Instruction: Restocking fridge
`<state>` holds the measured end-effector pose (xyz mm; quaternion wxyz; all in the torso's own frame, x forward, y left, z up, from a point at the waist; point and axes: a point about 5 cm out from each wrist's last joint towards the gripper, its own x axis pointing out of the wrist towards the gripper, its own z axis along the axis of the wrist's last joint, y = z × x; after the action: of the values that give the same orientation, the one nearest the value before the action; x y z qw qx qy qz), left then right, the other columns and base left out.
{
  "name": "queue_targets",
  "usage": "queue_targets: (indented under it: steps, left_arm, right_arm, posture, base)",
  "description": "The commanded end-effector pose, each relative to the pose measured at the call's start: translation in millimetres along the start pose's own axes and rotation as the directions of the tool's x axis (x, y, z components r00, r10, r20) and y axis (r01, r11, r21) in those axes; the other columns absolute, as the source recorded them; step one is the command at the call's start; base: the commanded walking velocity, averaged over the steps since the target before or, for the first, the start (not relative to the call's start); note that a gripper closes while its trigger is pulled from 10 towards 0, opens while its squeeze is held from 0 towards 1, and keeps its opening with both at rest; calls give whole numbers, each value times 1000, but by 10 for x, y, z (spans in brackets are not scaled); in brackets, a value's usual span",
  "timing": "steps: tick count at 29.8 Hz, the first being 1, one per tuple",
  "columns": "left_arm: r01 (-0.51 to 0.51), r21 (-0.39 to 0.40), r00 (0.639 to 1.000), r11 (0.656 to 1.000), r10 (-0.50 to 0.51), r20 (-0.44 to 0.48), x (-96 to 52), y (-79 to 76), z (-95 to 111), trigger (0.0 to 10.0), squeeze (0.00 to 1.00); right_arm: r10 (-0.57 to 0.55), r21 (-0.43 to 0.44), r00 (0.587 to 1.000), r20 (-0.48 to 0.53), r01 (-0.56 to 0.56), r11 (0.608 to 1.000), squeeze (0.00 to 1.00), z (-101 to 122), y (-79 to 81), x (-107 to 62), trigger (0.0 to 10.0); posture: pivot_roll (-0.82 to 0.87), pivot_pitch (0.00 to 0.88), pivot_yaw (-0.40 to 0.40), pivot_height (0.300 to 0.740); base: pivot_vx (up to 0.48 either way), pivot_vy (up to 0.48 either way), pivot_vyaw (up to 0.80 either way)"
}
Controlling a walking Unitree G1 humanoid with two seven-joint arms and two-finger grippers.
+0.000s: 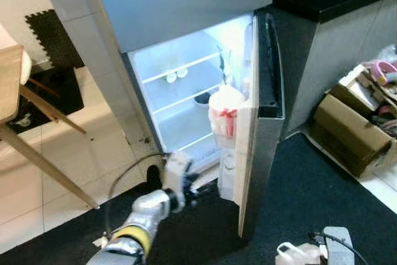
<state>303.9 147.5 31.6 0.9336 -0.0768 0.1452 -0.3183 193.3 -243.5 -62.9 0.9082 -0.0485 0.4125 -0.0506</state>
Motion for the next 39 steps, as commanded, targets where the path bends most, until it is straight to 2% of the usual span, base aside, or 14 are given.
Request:
queue_targets:
  steps: [1,4,6,7,9,13,15,17,21,24,31,35,37,39]
  left_arm:
    - [-100,-45,995,994,99,-19,-178,114,-155,10000,0]
    - [-209,9,974,978,209,-92,-310,196,-305,10000,0]
    - [-363,102,903,926,377,-207,-503,304,-519,10000,0]
    - [-363,102,903,926,377,-207,-503,304,-519,10000,0]
    - [-447,122,847,886,463,-260,-651,339,-669,10000,0]
    - [-457,83,848,885,462,-261,-666,299,-714,10000,0]
    - [-464,76,845,883,467,-263,-676,295,-724,10000,0]
    - [-464,76,845,883,467,-263,-676,295,-724,10000,0]
    - [-481,85,828,873,484,-284,-734,317,-765,10000,0]
    - [-497,102,809,862,502,-306,-817,333,-827,10000,0]
    - [-515,96,792,852,516,-326,-878,307,-905,10000,0]
    - [-519,94,789,850,518,-329,-882,295,-918,10000,0]
    - [-522,95,787,848,521,-331,-890,296,-924,10000,0]
    - [-523,95,786,847,522,-330,-890,299,-922,10000,0]
  right_arm:
    - [27,-19,1000,9,-27,999,0,38,40,13,10000]
    - [56,-38,998,28,-54,998,0,123,72,33,10000]
    - [124,-58,991,54,-121,991,0,258,158,63,10000]
    - [124,-58,991,54,-121,991,0,258,158,63,10000]
    - [234,-103,969,75,-226,969,0,428,316,91,10000]
    - [389,-174,919,64,-373,911,0,614,535,100,10000]
    - [491,-248,871,39,-467,849,0,723,672,86,10000]
    - [491,-248,871,39,-467,849,0,723,672,86,10000]
    - [615,-357,788,-27,-582,730,0,821,838,43,10000]
    - [709,-412,698,-103,-679,608,0,880,977,-14,10000]
    - [829,-437,548,-112,-776,454,0,1150,1265,-144,10000]
    - [845,-448,536,0,-755,479,0,1405,1393,-188,10000]
    - [825,-413,551,122,-728,547,0,1650,1461,-208,10000]
    - [813,-392,557,167,-719,574,0,1750,1475,-215,10000]
  posture:
    - [-118,82,28,740]
    - [-108,80,17,740]
    - [-96,79,3,740]
    - [-96,79,3,740]
    - [-94,78,0,740]
    - [-92,79,1,740]
    - [-92,81,9,740]
    - [-92,81,9,740]
    - [-91,83,10,740]
    - [-91,83,10,740]
    - [-91,86,8,740]
    - [-91,86,8,740]
    - [-92,78,5,740]
    - [-92,78,5,740]
  base:
    - [0,0,0]
    - [0,0,0]
    - [0,0,0]
    - [0,0,0]
    - [0,0,0]
    - [0,0,0]
    - [0,0,0]
    - [0,0,0]
    - [0,0,0]
    - [0,0,0]
    - [0,0,0]
    - [0,0,0]
    - [0,0,0]
    - [0,0,0]
